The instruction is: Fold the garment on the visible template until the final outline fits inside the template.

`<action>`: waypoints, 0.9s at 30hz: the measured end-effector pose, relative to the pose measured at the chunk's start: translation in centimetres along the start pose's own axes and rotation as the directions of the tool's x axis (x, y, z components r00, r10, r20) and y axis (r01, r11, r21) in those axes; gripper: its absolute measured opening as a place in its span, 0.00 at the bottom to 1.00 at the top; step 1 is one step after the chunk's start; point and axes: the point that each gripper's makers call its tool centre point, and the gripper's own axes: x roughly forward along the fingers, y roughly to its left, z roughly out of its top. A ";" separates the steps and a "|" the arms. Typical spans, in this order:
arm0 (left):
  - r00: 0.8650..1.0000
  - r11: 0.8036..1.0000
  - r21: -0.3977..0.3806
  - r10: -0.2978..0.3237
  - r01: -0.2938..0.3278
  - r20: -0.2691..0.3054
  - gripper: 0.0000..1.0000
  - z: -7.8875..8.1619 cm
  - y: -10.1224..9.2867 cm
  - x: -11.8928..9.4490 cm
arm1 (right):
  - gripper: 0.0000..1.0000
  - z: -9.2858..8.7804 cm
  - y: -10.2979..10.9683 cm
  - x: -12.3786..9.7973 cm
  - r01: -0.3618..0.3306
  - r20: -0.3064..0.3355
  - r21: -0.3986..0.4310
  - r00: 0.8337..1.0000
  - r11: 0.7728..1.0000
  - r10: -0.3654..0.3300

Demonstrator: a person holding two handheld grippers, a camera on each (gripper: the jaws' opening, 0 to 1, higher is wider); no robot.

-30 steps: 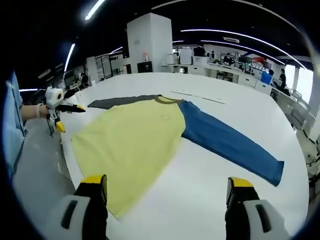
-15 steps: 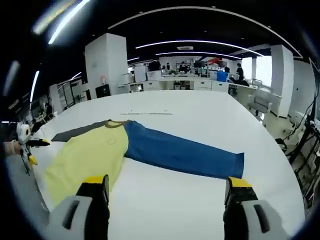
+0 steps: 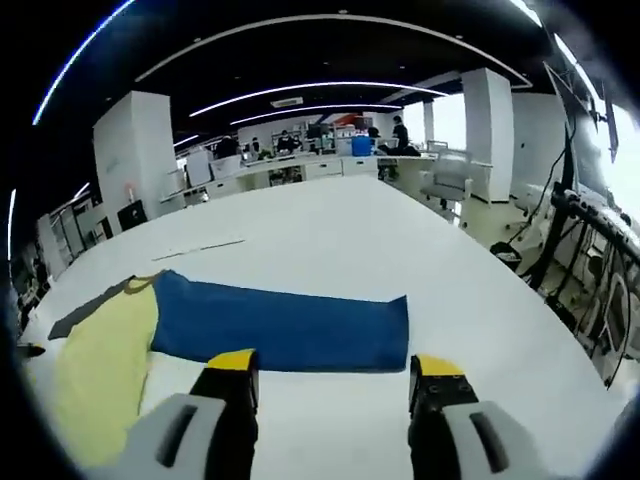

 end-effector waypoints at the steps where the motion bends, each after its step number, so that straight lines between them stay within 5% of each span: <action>1: 1.000 1.000 -0.013 0.012 -0.012 0.000 0.88 -0.2 0.3 -0.1 | 0.47 -0.2 -0.3 0.3 0.010 0.002 0.035 1.000 0.999 -0.010; 3: 0.999 0.999 -0.038 0.034 -0.033 0.015 0.87 -0.3 0.8 -0.5 | 0.36 -0.4 -1.6 0.9 0.055 0.013 0.067 0.998 0.996 -0.056; 9: 0.996 0.990 -0.116 0.085 -0.082 0.016 0.85 -1.5 1.9 -1.0 | 0.27 -0.5 -3.8 1.9 0.122 0.035 0.246 0.990 0.962 -0.134; 12: 0.996 0.989 -0.120 0.088 -0.084 0.026 0.82 -1.4 1.8 -1.0 | 0.24 -1.5 -4.3 2.2 0.167 -0.025 0.110 0.986 0.980 -0.165; 16: 0.995 0.987 -0.131 0.102 -0.098 0.023 0.81 -1.8 1.8 -1.2 | 0.18 -0.5 -3.0 2.1 0.152 0.006 0.219 0.988 0.964 -0.157; 20: 0.994 0.985 -0.137 0.106 -0.103 0.021 0.80 -2.0 1.8 -1.4 | 0.14 -1.0 -2.6 2.3 0.169 -0.025 0.146 0.986 0.975 -0.167; 27: 0.993 0.984 -0.142 0.114 -0.110 0.020 0.78 -2.1 1.9 -1.9 | 0.12 -1.5 -2.6 2.4 0.172 -0.043 0.158 0.985 0.972 -0.167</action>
